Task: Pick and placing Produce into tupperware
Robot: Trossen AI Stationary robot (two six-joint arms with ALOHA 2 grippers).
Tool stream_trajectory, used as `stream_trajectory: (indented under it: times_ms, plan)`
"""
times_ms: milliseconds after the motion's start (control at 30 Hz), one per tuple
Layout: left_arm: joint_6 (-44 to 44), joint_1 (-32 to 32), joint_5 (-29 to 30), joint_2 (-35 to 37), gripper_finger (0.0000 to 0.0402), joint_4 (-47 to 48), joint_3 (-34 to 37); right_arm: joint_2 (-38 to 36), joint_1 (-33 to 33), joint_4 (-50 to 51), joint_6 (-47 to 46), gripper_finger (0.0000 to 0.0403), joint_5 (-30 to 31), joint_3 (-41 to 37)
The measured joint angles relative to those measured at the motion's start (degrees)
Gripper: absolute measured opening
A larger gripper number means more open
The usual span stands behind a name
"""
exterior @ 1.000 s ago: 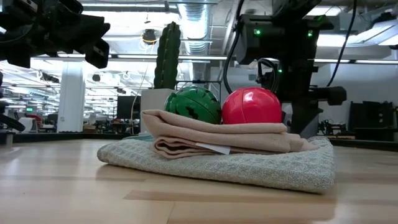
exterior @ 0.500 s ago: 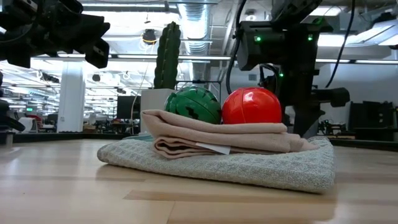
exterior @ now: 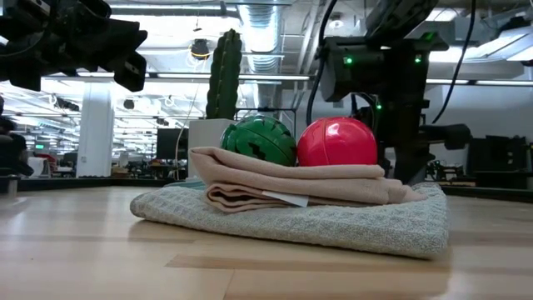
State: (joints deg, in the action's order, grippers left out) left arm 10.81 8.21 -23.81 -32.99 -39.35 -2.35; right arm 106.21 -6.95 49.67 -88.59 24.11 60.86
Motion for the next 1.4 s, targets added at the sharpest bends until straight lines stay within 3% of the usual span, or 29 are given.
stream_trajectory:
  times_ms: [1400]
  plan:
    - [0.4,0.02,-1.27,0.0,0.0045,0.04,0.0,-0.2,0.99,-4.07,0.01,0.0112,-1.28,-2.91]
